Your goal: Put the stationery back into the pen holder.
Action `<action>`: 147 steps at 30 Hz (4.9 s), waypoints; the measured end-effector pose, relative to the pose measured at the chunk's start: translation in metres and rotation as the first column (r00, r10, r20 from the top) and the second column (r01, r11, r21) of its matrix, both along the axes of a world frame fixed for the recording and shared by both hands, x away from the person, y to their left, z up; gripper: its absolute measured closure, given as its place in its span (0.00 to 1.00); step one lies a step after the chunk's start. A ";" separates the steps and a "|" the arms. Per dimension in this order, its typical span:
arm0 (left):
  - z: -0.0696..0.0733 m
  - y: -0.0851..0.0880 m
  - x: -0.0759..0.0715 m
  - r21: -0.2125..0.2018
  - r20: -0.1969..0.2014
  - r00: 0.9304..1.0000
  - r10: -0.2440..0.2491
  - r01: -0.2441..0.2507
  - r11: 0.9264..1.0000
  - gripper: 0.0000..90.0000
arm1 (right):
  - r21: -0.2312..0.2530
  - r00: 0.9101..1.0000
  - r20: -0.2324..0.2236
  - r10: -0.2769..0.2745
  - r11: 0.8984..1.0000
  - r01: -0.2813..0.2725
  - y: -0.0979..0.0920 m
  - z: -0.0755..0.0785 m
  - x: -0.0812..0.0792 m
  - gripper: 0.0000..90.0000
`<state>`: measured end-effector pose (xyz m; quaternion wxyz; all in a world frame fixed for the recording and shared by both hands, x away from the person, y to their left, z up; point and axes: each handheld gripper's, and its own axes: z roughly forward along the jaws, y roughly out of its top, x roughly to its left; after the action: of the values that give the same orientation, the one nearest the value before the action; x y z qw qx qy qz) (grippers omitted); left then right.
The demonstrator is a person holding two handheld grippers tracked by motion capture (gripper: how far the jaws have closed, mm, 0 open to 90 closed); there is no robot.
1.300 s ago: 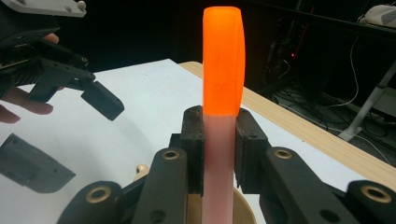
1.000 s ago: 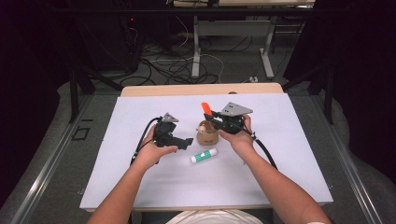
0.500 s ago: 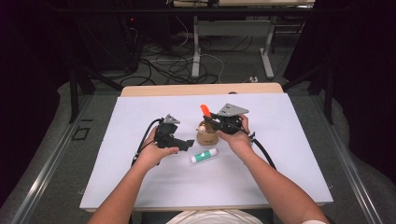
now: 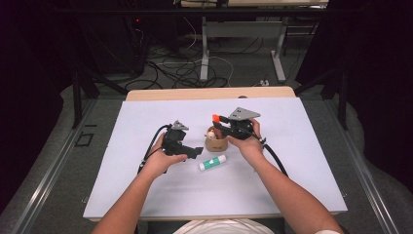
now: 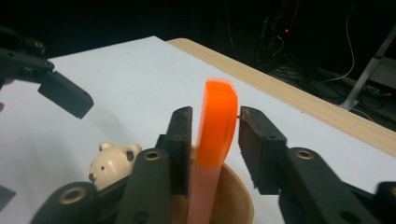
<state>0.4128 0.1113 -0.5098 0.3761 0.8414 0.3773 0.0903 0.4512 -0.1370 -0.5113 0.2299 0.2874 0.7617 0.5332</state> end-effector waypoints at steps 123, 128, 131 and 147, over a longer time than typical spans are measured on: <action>-0.021 -0.065 -0.016 0.343 -0.239 0.930 -0.280 0.350 0.872 0.69 | -0.027 0.972 -0.144 -0.187 0.982 0.185 -0.081 0.021 -0.060 0.16; -0.021 -0.066 -0.016 0.352 -0.235 0.924 -0.300 0.369 0.860 0.72 | -0.022 0.971 -0.145 -0.189 0.982 0.187 -0.081 0.021 -0.060 0.16; -0.021 -0.067 -0.017 0.355 -0.234 0.922 -0.309 0.377 0.856 0.73 | -0.021 0.971 -0.146 -0.189 0.982 0.188 -0.081 0.021 -0.060 0.16; -0.020 -0.066 -0.016 0.335 -0.241 0.908 -0.343 0.410 0.848 0.73 | -0.004 0.970 -0.160 -0.185 0.982 0.187 -0.080 0.021 -0.061 0.16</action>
<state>0.3969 0.0455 -0.5299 0.1831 0.9602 0.2107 0.0128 0.3901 -0.2170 -0.4901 0.2157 0.4004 0.7445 0.4888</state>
